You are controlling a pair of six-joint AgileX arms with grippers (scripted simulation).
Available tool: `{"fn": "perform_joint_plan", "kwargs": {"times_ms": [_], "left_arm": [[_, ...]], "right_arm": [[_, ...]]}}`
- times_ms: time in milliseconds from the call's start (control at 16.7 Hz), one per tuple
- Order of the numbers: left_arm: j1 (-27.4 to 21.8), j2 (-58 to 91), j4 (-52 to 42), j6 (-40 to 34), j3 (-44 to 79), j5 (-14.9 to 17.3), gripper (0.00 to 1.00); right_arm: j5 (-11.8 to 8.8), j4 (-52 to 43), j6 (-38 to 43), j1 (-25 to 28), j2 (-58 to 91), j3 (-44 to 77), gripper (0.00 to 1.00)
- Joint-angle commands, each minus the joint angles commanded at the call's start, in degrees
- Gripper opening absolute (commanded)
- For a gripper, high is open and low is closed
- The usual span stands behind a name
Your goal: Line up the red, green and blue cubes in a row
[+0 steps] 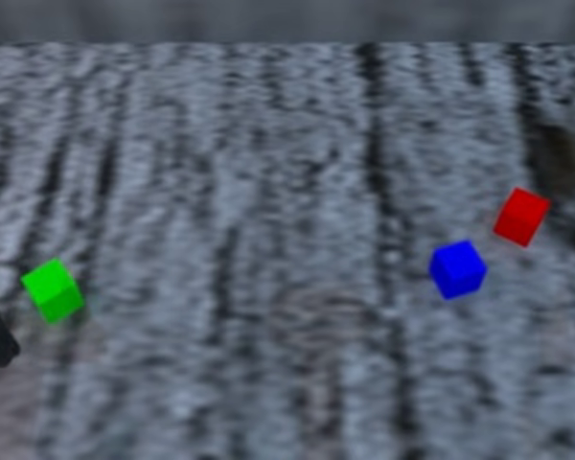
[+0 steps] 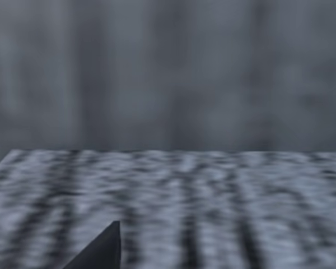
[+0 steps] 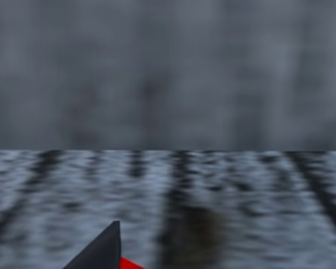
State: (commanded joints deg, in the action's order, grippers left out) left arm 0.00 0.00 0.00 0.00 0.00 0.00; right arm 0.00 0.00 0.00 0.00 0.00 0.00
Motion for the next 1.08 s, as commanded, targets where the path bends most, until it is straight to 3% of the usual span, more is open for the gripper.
{"fn": "perform_joint_plan", "kwargs": {"times_ms": [240, 480, 1080], "left_arm": [[0.0, 0.0, 0.0, 0.0, 0.0, 0.0, 1.0], [0.0, 0.0, 0.0, 0.0, 0.0, 0.0, 1.0], [0.0, 0.0, 0.0, 0.0, 0.0, 0.0, 1.0]], "right_arm": [[0.0, -1.0, -0.7, 0.1, 1.7, 1.7, 1.0], [0.0, -7.4, -5.1, 1.0, 12.5, 12.0, 1.0], [0.3, -39.8, -25.7, 5.4, 71.1, 59.2, 1.0]]}}
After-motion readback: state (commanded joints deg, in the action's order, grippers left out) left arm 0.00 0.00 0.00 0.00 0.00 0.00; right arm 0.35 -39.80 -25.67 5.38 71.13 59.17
